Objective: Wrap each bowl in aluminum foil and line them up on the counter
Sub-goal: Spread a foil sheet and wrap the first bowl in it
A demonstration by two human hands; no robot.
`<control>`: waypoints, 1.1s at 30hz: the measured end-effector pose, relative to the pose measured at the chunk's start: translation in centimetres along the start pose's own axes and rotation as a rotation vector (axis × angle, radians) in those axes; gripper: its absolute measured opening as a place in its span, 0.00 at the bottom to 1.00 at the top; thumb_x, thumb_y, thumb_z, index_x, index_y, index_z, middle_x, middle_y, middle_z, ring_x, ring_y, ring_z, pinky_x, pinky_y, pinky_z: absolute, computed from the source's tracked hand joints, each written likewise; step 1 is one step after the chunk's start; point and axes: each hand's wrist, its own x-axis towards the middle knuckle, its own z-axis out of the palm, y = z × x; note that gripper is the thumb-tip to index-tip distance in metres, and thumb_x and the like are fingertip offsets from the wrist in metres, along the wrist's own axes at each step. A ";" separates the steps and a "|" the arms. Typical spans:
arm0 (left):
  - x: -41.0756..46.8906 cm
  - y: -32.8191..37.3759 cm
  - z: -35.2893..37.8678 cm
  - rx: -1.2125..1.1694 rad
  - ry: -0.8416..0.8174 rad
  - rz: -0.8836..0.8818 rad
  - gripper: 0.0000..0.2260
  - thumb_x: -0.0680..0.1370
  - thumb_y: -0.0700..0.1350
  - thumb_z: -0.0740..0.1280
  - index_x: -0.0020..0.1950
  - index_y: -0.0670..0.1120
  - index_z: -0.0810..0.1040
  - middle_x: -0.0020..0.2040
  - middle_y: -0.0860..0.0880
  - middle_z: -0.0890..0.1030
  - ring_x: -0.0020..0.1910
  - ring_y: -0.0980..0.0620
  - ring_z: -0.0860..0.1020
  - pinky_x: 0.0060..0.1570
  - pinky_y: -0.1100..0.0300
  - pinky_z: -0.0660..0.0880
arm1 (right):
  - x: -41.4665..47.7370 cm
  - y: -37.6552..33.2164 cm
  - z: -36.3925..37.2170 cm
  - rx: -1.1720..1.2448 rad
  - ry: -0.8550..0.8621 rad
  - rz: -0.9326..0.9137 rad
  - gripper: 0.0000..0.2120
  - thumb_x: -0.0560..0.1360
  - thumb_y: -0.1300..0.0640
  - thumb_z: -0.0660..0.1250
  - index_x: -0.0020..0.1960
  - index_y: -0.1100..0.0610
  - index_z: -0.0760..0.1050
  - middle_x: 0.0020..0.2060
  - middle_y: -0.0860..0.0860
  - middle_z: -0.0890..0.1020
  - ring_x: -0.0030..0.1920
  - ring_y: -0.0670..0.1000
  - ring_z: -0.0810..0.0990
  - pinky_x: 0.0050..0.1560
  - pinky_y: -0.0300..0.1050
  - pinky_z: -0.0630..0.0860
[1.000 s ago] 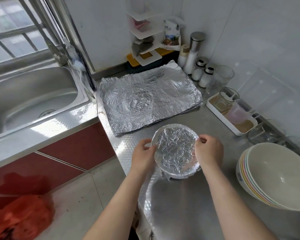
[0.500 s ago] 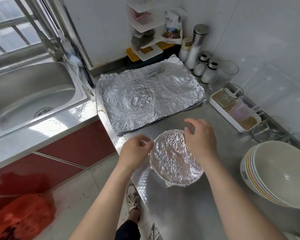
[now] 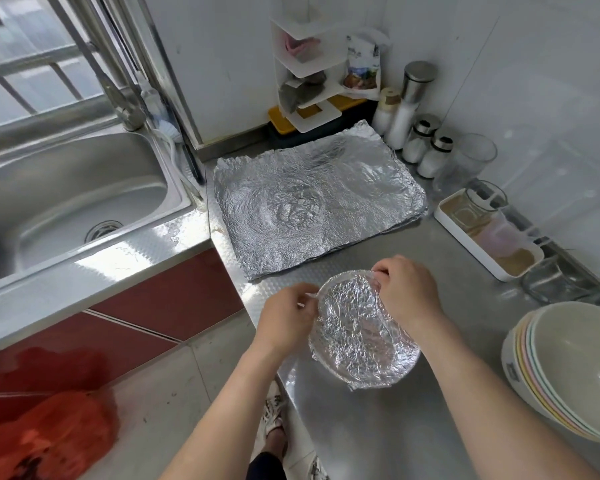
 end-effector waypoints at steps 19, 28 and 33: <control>15.0 -4.8 -5.9 0.795 -0.022 0.133 0.21 0.81 0.46 0.56 0.75 0.47 0.64 0.78 0.41 0.58 0.77 0.42 0.56 0.75 0.42 0.48 | 13.9 -5.4 -2.1 0.324 0.090 0.234 0.06 0.76 0.60 0.68 0.45 0.59 0.83 0.40 0.52 0.83 0.44 0.53 0.80 0.45 0.42 0.72; 12.0 -3.8 -5.3 0.665 0.019 0.288 0.17 0.78 0.43 0.57 0.62 0.51 0.79 0.59 0.50 0.80 0.58 0.46 0.73 0.56 0.53 0.71 | 19.9 -9.0 -2.5 0.586 0.093 0.414 0.11 0.74 0.67 0.67 0.34 0.57 0.78 0.29 0.45 0.75 0.31 0.41 0.71 0.28 0.32 0.68; 20.4 -3.6 -11.7 0.693 0.244 0.133 0.29 0.76 0.57 0.67 0.74 0.50 0.64 0.76 0.44 0.63 0.75 0.42 0.59 0.74 0.45 0.55 | 22.0 -9.9 -2.7 0.548 0.159 0.427 0.14 0.74 0.67 0.66 0.32 0.55 0.76 0.29 0.48 0.75 0.30 0.45 0.71 0.25 0.31 0.67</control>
